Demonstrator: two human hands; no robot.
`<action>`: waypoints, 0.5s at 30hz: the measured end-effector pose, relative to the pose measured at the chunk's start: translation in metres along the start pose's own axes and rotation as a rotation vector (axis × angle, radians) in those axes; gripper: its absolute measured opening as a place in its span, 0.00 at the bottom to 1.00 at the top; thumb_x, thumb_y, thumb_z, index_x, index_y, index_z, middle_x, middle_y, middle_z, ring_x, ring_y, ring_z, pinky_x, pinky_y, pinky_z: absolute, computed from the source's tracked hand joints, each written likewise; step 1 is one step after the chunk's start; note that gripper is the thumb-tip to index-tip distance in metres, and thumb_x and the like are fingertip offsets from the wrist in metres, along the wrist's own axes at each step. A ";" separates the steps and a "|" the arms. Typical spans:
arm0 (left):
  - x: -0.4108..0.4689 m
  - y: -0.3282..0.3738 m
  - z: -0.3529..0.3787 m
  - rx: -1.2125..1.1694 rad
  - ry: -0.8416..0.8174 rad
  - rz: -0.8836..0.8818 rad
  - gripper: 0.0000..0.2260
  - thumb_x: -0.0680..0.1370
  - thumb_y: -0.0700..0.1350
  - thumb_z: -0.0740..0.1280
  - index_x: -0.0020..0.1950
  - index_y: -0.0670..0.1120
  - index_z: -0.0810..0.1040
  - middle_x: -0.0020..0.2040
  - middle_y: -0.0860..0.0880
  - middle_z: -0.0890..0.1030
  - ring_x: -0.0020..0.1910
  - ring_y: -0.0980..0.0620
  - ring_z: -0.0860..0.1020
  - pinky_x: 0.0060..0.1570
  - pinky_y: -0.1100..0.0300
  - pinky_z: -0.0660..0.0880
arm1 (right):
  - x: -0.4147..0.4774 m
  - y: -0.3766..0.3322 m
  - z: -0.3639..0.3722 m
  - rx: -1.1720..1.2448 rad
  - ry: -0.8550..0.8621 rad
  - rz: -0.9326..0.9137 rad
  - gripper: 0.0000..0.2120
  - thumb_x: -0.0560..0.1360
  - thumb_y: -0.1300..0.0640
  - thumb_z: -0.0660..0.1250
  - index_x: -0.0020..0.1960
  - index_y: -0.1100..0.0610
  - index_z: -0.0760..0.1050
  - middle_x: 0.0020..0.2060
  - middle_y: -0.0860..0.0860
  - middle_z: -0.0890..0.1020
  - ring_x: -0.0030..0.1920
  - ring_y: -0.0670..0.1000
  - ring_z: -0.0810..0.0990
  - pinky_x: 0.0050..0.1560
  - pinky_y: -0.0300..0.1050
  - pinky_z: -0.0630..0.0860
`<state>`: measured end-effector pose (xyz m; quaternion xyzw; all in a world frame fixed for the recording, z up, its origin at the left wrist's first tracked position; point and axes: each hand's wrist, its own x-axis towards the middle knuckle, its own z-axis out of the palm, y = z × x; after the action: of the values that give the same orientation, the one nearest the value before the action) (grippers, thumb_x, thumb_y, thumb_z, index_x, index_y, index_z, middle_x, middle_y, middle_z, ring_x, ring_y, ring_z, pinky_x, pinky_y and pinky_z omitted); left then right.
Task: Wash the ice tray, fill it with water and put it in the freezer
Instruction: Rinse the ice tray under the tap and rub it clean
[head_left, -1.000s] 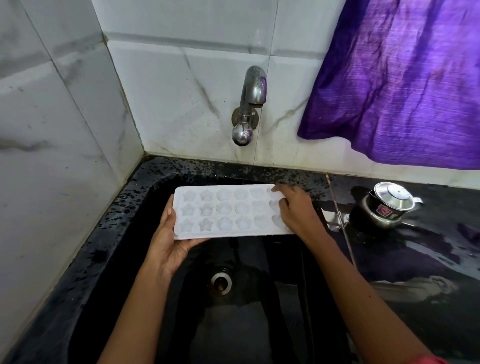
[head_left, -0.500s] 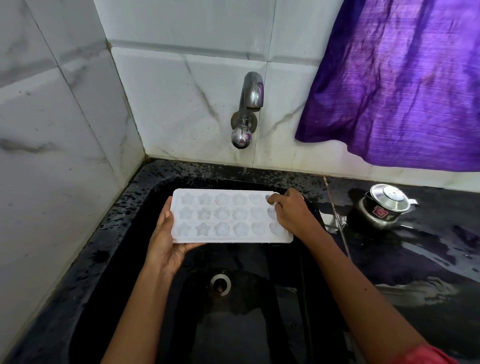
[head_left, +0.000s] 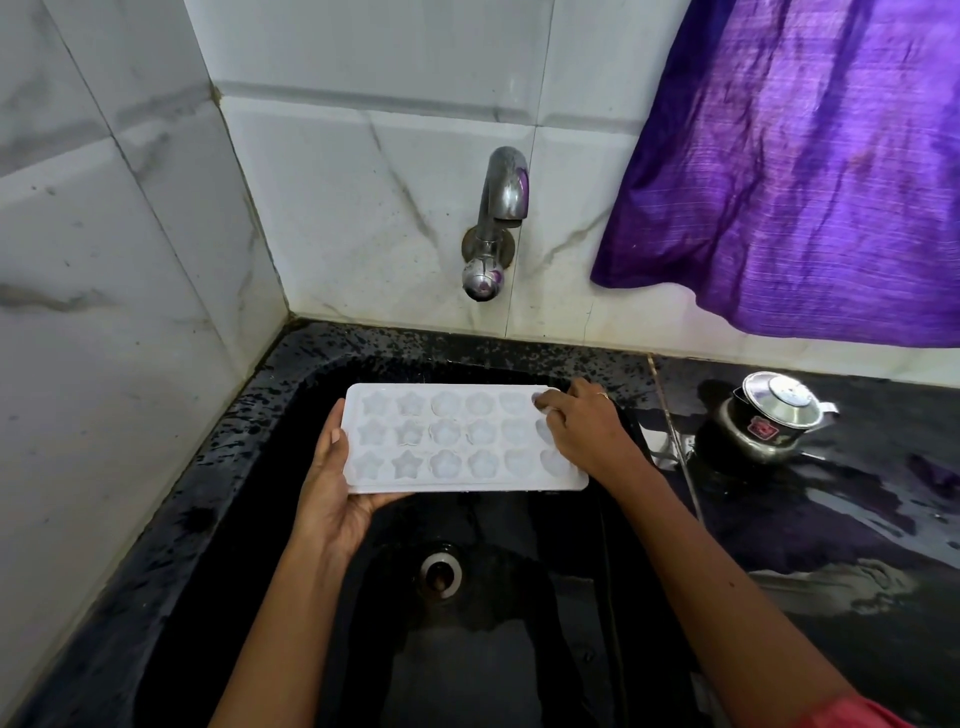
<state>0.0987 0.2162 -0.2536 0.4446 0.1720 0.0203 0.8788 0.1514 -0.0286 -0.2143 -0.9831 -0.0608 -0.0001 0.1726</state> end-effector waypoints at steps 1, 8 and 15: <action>0.000 -0.001 0.000 -0.001 0.002 0.000 0.18 0.82 0.50 0.55 0.72 0.53 0.66 0.64 0.48 0.77 0.55 0.46 0.79 0.32 0.47 0.80 | 0.000 0.000 0.000 0.001 -0.004 0.000 0.17 0.80 0.59 0.54 0.64 0.54 0.74 0.55 0.60 0.72 0.57 0.59 0.69 0.52 0.44 0.65; 0.004 -0.001 -0.001 -0.001 0.031 -0.020 0.18 0.82 0.49 0.55 0.72 0.53 0.66 0.65 0.47 0.76 0.54 0.46 0.79 0.32 0.46 0.80 | -0.002 0.001 -0.002 0.021 -0.003 -0.005 0.16 0.80 0.60 0.54 0.61 0.57 0.77 0.51 0.60 0.74 0.55 0.59 0.70 0.50 0.43 0.64; 0.004 -0.002 0.001 -0.020 0.016 -0.014 0.17 0.82 0.51 0.56 0.71 0.54 0.67 0.58 0.51 0.80 0.48 0.50 0.82 0.30 0.48 0.80 | -0.003 -0.002 -0.002 0.007 0.049 0.010 0.16 0.80 0.59 0.53 0.60 0.58 0.76 0.51 0.60 0.75 0.55 0.59 0.72 0.53 0.47 0.68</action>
<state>0.1025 0.2152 -0.2559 0.4342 0.1818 0.0192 0.8821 0.1479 -0.0275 -0.2114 -0.9825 -0.0517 -0.0230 0.1775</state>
